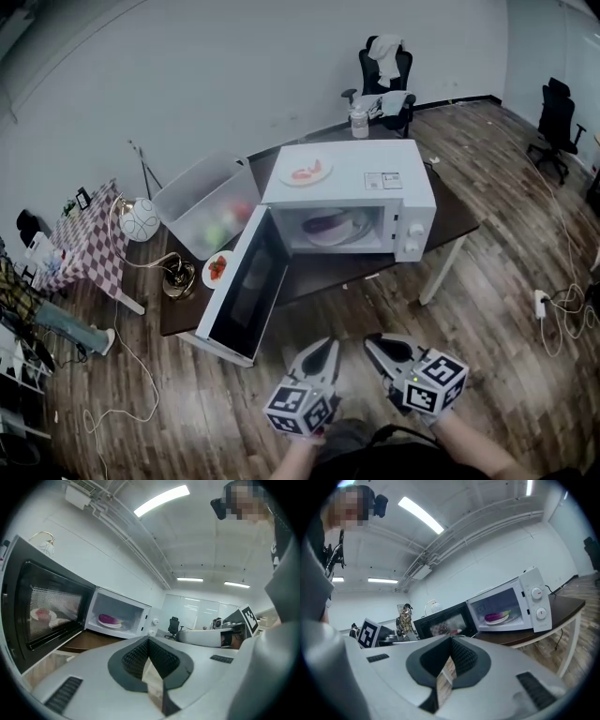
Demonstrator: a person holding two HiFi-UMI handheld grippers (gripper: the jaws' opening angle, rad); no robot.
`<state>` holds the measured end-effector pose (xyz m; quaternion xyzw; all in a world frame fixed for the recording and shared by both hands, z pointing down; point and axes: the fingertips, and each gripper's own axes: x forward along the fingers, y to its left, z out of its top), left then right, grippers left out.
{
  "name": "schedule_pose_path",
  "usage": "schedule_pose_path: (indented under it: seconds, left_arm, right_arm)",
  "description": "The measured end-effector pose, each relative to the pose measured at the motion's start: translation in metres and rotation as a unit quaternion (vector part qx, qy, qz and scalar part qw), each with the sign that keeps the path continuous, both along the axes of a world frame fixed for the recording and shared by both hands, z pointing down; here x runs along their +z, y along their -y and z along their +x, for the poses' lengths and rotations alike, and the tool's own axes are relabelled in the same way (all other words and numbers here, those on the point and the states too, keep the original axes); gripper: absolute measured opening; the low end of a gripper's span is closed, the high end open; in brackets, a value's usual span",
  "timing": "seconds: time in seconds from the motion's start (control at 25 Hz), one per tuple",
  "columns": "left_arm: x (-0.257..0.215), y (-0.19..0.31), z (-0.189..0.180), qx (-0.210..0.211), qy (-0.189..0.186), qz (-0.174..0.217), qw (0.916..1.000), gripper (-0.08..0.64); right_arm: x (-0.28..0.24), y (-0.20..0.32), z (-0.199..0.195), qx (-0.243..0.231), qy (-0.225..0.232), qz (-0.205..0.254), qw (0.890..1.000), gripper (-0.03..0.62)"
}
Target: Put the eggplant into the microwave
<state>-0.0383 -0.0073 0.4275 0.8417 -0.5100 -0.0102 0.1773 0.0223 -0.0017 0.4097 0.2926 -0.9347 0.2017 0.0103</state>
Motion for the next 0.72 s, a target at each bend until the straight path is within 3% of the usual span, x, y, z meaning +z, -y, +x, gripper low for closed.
schedule_pose_path:
  seconds: [0.2, 0.44, 0.72]
  left_arm:
    - [-0.001, -0.024, 0.014, 0.004, -0.020, -0.007, 0.9998, 0.000]
    - [-0.009, -0.051, 0.016, -0.007, -0.029, 0.000, 0.9996, 0.000]
    - [-0.001, -0.099, 0.036, -0.006, -0.032, -0.019, 0.9993, 0.000]
  right_arm:
    - [0.002, -0.027, 0.016, 0.007, -0.001, -0.018, 1.000, 0.000]
    - [0.005, -0.065, 0.026, -0.013, -0.009, -0.025, 1.000, 0.000]
    - [0.012, -0.108, 0.044, -0.021, -0.014, -0.034, 0.999, 0.000]
